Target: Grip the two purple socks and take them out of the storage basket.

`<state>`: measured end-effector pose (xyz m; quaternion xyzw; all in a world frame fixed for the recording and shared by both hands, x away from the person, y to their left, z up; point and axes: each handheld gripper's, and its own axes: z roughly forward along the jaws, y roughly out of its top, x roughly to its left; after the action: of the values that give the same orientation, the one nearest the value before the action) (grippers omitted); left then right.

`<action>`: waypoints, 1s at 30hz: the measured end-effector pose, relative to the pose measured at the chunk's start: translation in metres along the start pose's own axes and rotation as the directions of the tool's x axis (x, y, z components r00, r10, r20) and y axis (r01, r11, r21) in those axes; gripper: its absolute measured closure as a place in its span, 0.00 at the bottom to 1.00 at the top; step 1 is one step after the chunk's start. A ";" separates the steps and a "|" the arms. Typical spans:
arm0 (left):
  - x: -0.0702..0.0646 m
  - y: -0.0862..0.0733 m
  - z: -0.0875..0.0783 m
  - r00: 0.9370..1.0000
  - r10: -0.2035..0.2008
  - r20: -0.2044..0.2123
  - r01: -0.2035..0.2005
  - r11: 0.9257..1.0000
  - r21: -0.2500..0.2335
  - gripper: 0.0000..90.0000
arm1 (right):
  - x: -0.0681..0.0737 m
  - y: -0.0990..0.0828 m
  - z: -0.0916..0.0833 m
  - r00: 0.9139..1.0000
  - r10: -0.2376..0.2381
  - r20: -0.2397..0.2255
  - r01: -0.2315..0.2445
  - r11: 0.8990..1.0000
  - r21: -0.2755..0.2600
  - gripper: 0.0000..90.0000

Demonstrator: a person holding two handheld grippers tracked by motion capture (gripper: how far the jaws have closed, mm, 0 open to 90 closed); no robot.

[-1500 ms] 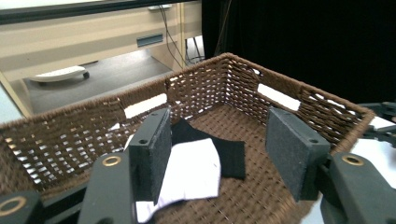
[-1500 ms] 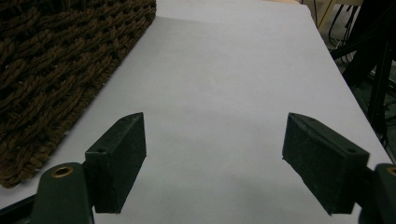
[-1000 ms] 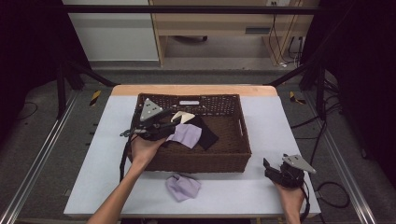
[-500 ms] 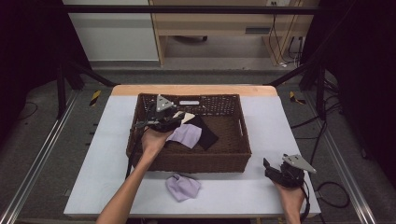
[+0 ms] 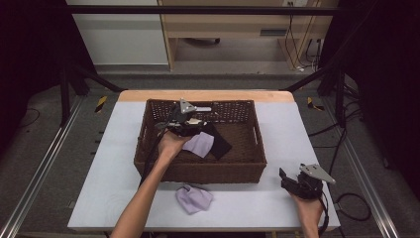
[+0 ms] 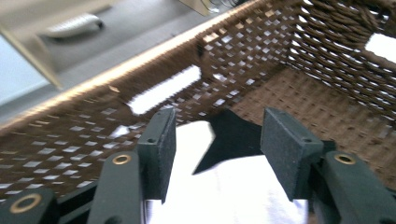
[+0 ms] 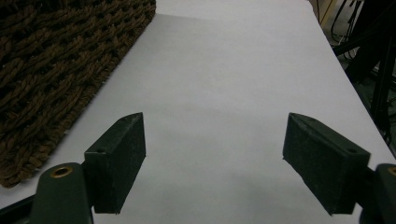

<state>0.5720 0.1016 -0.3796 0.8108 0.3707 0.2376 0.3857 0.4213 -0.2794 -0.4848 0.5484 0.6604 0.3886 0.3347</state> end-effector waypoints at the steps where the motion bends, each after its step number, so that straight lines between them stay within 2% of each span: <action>1: -0.002 -0.002 0.004 1.000 0.031 0.007 -0.031 0.998 0.048 0.50 | 0.000 0.000 0.000 1.000 0.001 -0.002 -0.001 1.000 0.000 0.24; 4: 0.000 -0.003 0.004 1.000 0.023 0.017 -0.024 0.998 0.061 0.49 | -0.001 0.000 0.000 1.000 0.002 -0.002 -0.002 1.000 0.000 0.24; 5: 0.000 -0.005 0.006 0.999 0.005 0.033 -0.008 0.997 0.074 0.49 | -0.001 0.000 0.000 1.000 0.003 -0.003 -0.003 1.000 0.002 0.24; 8: -0.001 -0.008 0.012 0.999 0.035 0.037 -0.040 0.989 0.142 0.47 | -0.001 0.000 0.000 1.000 0.003 -0.002 -0.003 1.000 0.000 0.24; 10: -0.002 -0.009 0.015 0.998 0.037 0.049 -0.045 0.984 0.170 0.47 | 0.000 0.000 -0.001 1.000 0.001 -0.001 -0.001 1.000 -0.002 0.24; 12: -0.001 -0.011 0.019 0.998 0.030 0.058 -0.041 0.978 0.203 0.47 | 0.000 0.000 -0.001 1.000 0.002 0.000 -0.002 1.000 -0.005 0.24; 13: -0.001 -0.012 0.022 0.998 0.025 0.055 -0.037 0.972 0.234 0.47 | 0.000 0.000 0.000 1.000 0.003 -0.001 -0.003 1.000 -0.002 0.24; 14: -0.001 -0.012 0.022 0.998 0.025 0.055 -0.037 0.972 0.234 0.47 | 0.000 0.000 0.000 1.000 0.003 -0.001 -0.003 1.000 -0.002 0.24; 15: 0.001 -0.013 0.024 0.998 0.016 0.060 -0.031 0.966 0.255 0.47 | 0.000 0.000 0.000 1.000 0.006 0.000 -0.006 1.000 -0.001 0.24; 16: 0.001 -0.013 0.024 0.998 0.016 0.060 -0.031 0.966 0.255 0.47 | 0.000 0.000 0.000 1.000 0.006 0.000 -0.006 1.000 -0.001 0.24; 17: 0.001 -0.015 0.028 0.998 0.024 0.058 -0.039 0.958 0.285 0.46 | 0.000 0.000 0.000 1.000 0.005 -0.001 -0.005 1.000 -0.001 0.24; 18: 0.001 -0.015 0.028 0.998 0.024 0.058 -0.039 0.958 0.285 0.45 | 0.000 0.000 0.000 1.000 0.005 -0.001 -0.005 1.000 -0.001 0.24; 22: 0.003 -0.018 0.038 0.997 0.009 0.072 -0.033 0.936 0.349 0.45 | -0.001 0.000 -0.001 1.000 0.003 -0.004 -0.003 1.000 -0.006 0.24; 24: 0.002 -0.018 0.038 0.997 0.016 0.069 -0.039 0.939 0.341 0.45 | -0.001 0.000 -0.001 1.000 0.004 -0.005 -0.004 1.000 -0.005 0.24; 26: 0.002 -0.018 0.038 0.997 0.018 0.079 -0.044 0.938 0.343 0.47 | -0.001 0.000 0.000 1.000 0.007 -0.005 -0.007 1.000 0.000 0.24; 27: 0.002 -0.019 0.040 0.997 0.011 0.077 -0.038 0.931 0.364 0.48 | -0.001 0.000 0.000 1.000 0.006 -0.006 -0.006 1.000 0.000 0.24; 28: 0.002 -0.019 0.040 0.997 0.011 0.077 -0.038 0.931 0.364 0.49 | -0.001 0.000 0.000 1.000 0.006 -0.006 -0.006 1.000 0.000 0.24; 29: 0.002 -0.020 0.042 0.997 0.005 0.075 -0.033 0.921 0.387 0.49 | -0.001 0.000 0.000 1.000 0.005 -0.005 -0.005 1.000 0.000 0.24; 30: 0.002 -0.021 0.043 0.997 -0.003 0.080 -0.029 0.917 0.398 0.50 | -0.001 0.000 0.000 1.000 0.001 -0.006 -0.001 1.000 -0.002 0.24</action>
<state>0.5939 0.0926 -0.4215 0.8835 0.3905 0.1277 0.2252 0.4209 -0.2800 -0.4848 0.5473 0.6608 0.3909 0.3331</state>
